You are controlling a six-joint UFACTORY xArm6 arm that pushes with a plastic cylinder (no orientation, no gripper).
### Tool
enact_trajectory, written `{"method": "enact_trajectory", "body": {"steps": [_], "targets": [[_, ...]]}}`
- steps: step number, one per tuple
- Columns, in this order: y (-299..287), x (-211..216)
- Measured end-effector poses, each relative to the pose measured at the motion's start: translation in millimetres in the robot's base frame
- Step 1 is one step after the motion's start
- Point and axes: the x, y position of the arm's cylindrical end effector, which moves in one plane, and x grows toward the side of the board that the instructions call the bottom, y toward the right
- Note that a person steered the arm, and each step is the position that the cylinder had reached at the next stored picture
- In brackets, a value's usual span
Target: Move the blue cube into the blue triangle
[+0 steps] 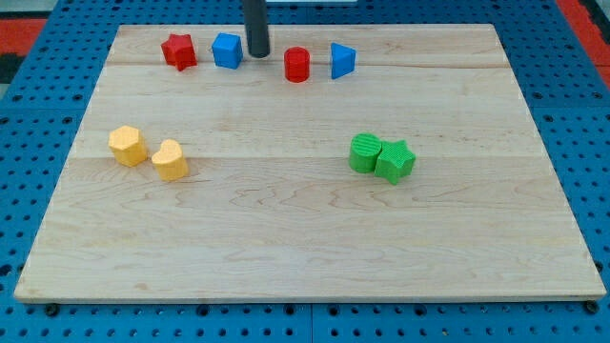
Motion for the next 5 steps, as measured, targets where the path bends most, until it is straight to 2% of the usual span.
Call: {"method": "enact_trajectory", "body": {"steps": [1, 2, 3, 4, 5], "targets": [[54, -2], [50, 27], [17, 63], [-12, 80], [-48, 46]]}}
